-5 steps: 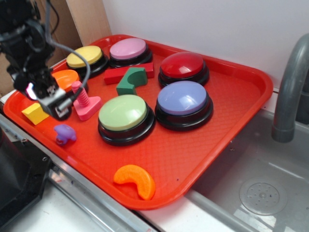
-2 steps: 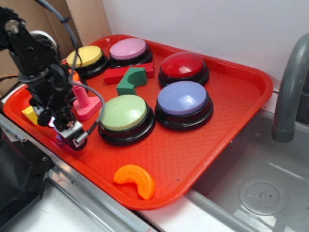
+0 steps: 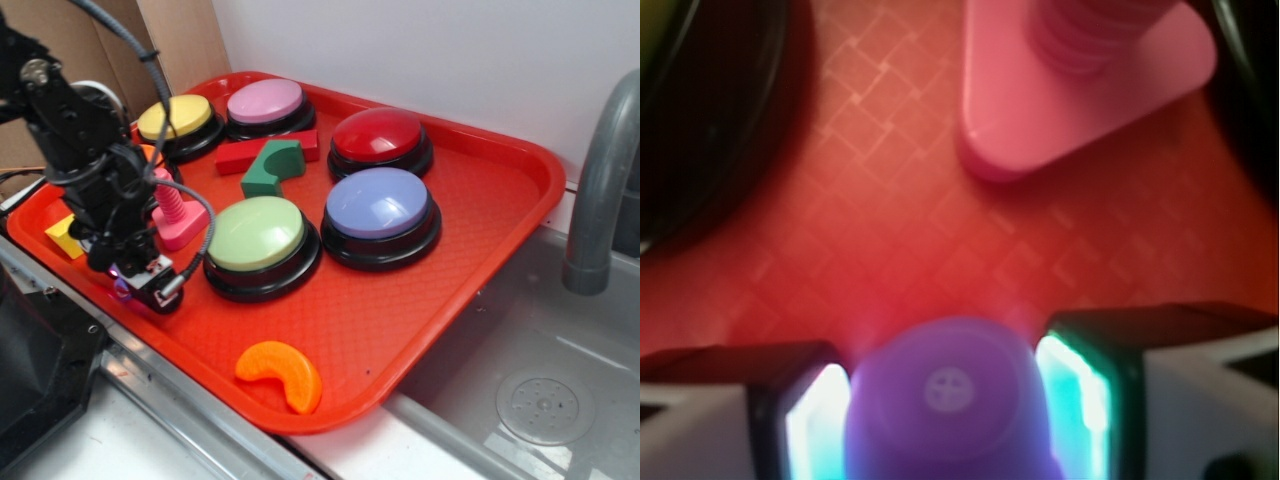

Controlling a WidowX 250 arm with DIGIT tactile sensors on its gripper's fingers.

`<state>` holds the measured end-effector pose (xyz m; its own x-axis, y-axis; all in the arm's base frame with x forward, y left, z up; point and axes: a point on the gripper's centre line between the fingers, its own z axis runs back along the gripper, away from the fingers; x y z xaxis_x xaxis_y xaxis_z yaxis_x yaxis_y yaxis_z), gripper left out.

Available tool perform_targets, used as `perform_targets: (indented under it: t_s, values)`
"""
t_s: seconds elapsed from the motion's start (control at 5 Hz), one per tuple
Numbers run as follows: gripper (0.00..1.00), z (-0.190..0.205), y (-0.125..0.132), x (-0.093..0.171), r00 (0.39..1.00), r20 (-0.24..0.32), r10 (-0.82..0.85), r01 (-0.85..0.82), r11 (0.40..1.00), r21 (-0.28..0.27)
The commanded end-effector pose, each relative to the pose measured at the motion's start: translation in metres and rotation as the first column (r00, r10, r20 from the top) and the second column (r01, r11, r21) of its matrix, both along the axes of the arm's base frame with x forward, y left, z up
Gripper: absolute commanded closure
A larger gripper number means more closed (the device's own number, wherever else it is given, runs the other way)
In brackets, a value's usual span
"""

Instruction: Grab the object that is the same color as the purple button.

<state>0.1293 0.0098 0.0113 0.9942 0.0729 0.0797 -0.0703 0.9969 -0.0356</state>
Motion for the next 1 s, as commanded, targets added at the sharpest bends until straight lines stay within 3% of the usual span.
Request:
perform_targets:
  t_s: [0.0,0.4,0.6,0.8]
  values:
    - [1.0,0.047,-0.011,0.015,0.998,-0.002,0.06,-0.06,0.996,-0.069]
    - [1.0,0.139,-0.043,0.031,1.0,-0.021,0.002,-0.004,0.994,-0.108]
    - [1.0,0.17,-0.046,0.029,1.0,0.03,-0.007,0.011,0.994,-0.113]
    - [1.0,0.176,-0.057,0.036,0.997,0.052,-0.053,0.058,0.993,-0.102]
